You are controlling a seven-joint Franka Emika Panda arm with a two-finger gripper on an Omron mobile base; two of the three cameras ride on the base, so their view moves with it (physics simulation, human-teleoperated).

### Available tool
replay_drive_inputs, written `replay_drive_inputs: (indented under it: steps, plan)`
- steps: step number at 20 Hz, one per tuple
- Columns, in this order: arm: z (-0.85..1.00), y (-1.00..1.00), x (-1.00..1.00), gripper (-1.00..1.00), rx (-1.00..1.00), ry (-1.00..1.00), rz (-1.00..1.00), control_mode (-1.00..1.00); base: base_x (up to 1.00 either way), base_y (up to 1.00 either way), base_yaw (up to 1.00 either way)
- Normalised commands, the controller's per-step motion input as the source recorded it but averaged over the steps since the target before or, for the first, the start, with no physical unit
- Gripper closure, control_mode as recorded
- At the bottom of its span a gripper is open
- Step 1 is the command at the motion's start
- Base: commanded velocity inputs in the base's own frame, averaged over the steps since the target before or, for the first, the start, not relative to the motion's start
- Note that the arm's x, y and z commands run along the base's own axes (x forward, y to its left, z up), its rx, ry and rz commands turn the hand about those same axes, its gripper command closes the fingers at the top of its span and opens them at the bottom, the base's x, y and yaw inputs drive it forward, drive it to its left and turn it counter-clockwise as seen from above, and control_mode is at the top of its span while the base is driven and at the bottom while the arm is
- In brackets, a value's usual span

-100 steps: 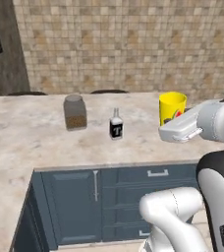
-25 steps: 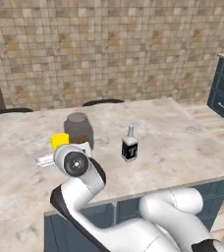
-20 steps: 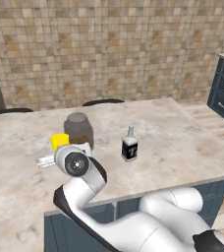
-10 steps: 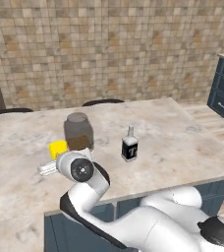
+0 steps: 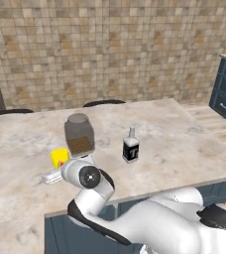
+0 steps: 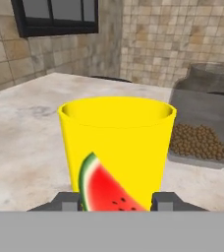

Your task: Open the cabinet directly in front. Then move the liquor and the cup to the dining counter with the jar on it.

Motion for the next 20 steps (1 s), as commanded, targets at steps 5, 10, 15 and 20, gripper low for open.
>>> replay_drive_inputs:
  steps: [5, 10, 15, 20]
  plan:
    - [-0.17, 0.00, 0.41, 1.00, -0.01, 0.00, 0.00, -1.00, 0.00, 0.00, 0.00]
    - [-0.14, 0.00, 0.30, 1.00, 0.00, 0.00, 0.00, -1.00, 0.00, 0.00, 0.00]
    - [-0.16, 0.00, 0.07, 1.00, 0.00, 0.00, 0.00, -1.00, 0.00, 0.00, 0.00]
    - [-0.14, 0.00, 0.00, 1.00, 0.01, -0.03, 0.00, -1.00, 0.00, 0.00, 0.00]
